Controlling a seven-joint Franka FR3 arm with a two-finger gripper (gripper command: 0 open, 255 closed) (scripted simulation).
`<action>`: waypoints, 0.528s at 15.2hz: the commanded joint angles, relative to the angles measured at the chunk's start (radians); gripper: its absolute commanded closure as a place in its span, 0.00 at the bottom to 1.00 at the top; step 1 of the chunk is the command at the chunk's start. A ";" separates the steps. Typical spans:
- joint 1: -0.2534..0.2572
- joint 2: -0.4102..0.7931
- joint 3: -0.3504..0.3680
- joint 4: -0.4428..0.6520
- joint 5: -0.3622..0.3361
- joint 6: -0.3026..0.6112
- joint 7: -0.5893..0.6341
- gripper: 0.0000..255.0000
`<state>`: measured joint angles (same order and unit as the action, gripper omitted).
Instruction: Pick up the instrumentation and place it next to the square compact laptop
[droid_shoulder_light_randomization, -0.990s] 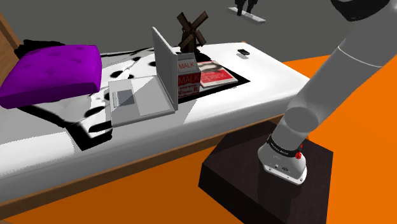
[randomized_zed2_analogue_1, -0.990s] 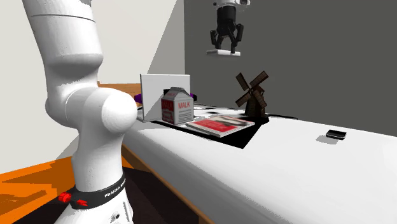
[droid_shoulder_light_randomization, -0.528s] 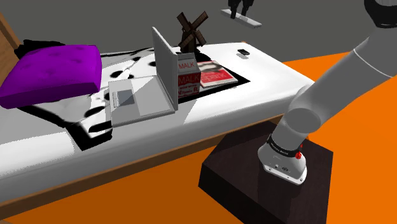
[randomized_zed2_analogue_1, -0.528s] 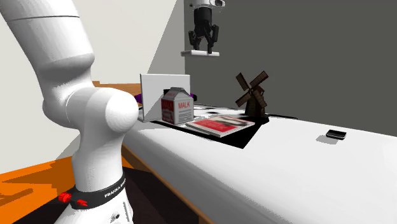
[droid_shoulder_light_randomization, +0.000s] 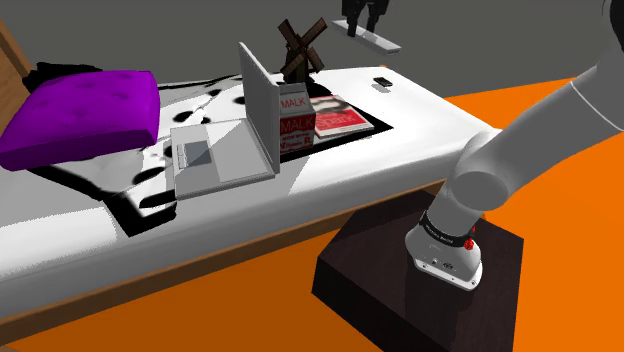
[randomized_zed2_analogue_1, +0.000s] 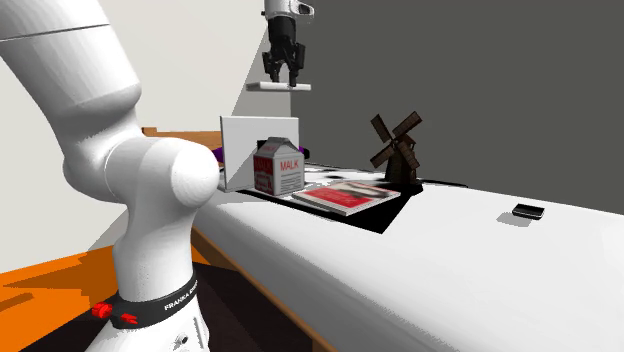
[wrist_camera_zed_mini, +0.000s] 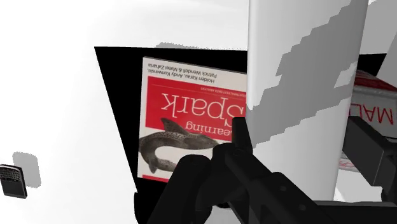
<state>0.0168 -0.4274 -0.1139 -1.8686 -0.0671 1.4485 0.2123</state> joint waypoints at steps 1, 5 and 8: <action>0.015 -0.013 0.039 -0.008 0.015 -0.007 0.054 1.00; 0.043 -0.032 0.113 -0.025 0.046 -0.012 0.154 1.00; 0.065 -0.035 0.169 -0.026 0.071 -0.015 0.229 1.00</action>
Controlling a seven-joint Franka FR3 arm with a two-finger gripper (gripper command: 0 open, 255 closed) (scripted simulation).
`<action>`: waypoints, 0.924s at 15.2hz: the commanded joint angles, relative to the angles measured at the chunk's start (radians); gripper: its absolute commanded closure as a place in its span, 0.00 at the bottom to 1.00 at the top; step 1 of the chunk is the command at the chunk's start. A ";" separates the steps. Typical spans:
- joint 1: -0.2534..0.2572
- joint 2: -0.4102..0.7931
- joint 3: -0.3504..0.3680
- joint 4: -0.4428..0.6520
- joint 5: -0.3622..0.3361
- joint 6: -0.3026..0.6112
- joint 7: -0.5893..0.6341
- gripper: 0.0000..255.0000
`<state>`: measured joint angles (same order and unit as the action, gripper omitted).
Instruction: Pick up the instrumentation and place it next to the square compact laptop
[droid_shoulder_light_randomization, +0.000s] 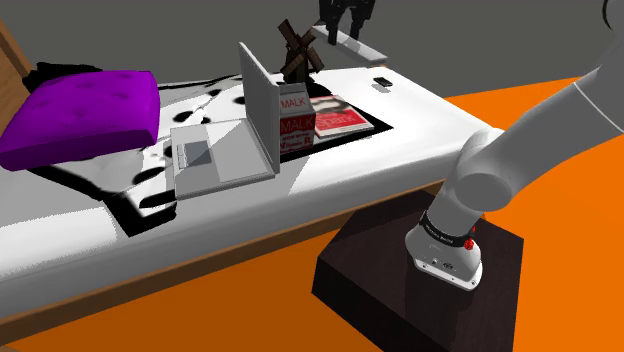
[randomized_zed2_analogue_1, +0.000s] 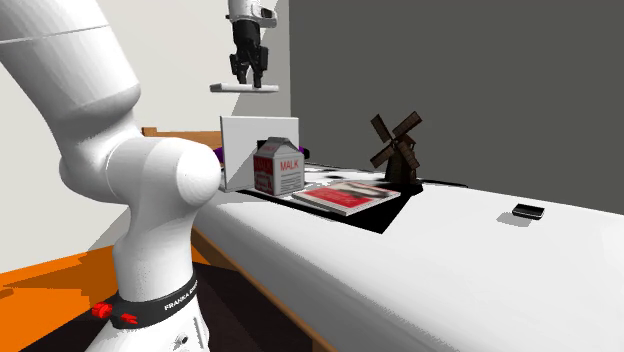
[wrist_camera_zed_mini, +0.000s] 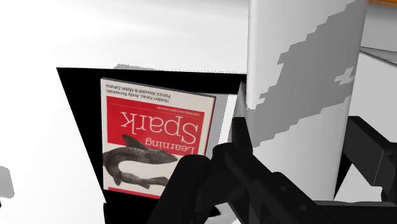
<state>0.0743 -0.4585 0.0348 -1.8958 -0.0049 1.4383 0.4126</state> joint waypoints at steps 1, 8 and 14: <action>0.015 -0.003 0.039 0.003 0.017 -0.006 0.054 1.00; 0.021 -0.031 0.052 -0.104 0.025 0.073 0.070 1.00; 0.023 -0.054 0.053 -0.205 0.028 0.151 0.070 1.00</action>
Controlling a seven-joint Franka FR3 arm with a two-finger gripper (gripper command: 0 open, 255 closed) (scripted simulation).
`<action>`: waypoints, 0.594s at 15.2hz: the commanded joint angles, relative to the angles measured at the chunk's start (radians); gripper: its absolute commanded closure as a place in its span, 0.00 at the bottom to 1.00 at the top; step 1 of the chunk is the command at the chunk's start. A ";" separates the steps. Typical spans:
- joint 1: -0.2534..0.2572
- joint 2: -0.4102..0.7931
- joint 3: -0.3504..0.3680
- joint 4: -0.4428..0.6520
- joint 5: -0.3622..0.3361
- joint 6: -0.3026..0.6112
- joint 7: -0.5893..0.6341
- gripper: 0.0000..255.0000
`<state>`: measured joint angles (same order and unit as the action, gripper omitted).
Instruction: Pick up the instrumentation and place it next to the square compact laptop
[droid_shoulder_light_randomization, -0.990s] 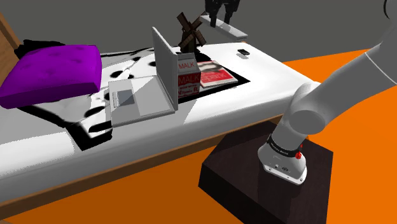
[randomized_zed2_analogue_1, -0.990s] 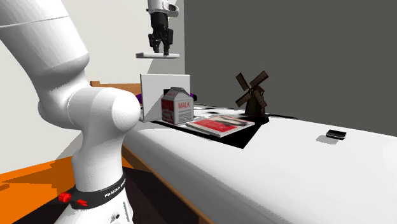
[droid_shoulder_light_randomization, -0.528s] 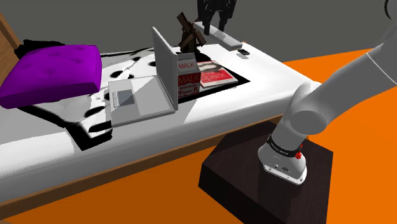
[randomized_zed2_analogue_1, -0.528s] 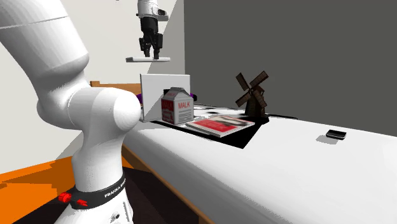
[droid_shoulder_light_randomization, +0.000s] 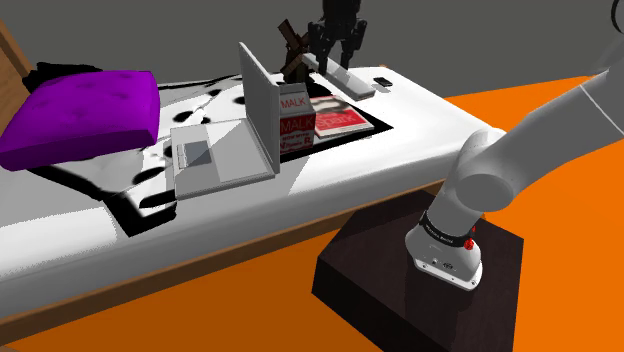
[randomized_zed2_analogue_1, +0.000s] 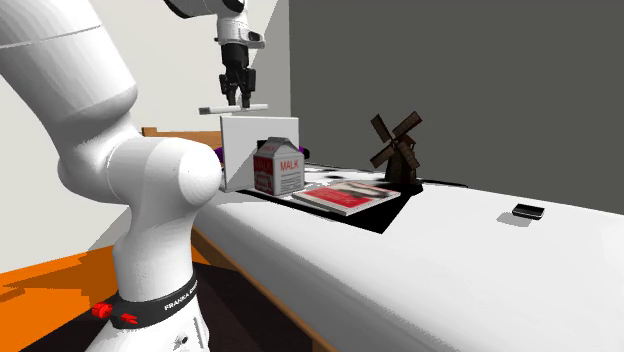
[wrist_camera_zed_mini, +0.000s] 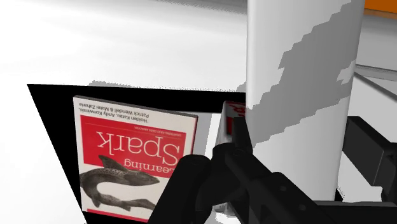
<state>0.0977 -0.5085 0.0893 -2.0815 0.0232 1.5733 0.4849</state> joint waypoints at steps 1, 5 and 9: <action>0.000 -0.007 -0.001 -0.035 0.000 0.029 -0.002 1.00; 0.001 -0.017 0.000 -0.097 0.001 0.082 -0.002 1.00; 0.002 -0.023 0.001 -0.156 0.002 0.134 -0.002 1.00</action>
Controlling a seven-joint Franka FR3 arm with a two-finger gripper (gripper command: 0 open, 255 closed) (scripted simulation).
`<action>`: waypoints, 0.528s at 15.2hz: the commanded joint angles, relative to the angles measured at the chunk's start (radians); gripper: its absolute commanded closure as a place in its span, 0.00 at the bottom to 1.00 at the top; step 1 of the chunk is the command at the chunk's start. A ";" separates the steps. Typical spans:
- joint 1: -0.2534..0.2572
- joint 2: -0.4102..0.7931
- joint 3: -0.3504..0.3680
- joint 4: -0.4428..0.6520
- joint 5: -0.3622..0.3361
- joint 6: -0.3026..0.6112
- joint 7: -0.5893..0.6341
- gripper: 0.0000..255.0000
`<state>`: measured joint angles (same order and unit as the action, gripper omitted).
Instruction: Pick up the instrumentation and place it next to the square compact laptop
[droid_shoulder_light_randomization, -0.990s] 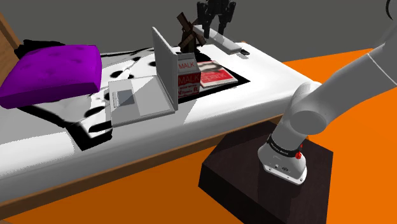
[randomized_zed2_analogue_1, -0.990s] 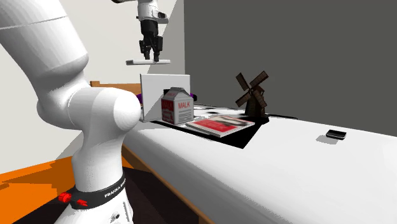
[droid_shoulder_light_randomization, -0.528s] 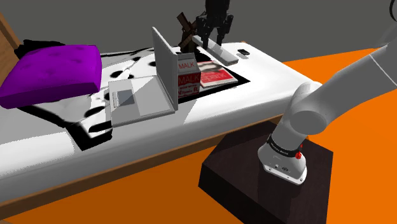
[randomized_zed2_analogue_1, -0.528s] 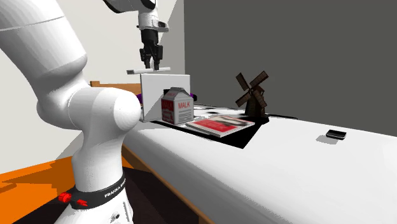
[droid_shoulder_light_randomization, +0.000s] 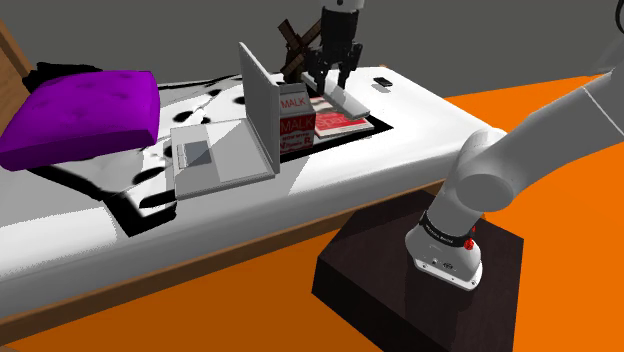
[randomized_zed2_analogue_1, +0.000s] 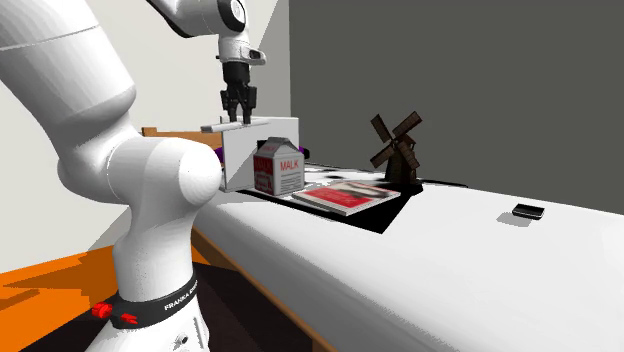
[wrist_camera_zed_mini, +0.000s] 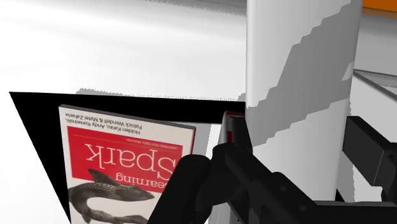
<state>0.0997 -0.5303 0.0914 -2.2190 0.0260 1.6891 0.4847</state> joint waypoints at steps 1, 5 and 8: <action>0.000 -0.003 -0.001 -0.033 0.000 0.031 -0.002 1.00; 0.001 -0.005 0.001 -0.089 0.001 0.085 -0.001 1.00; 0.001 -0.004 0.002 -0.129 0.002 0.125 -0.001 1.00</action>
<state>0.1010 -0.5329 0.0941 -2.3330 0.0283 1.8005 0.4850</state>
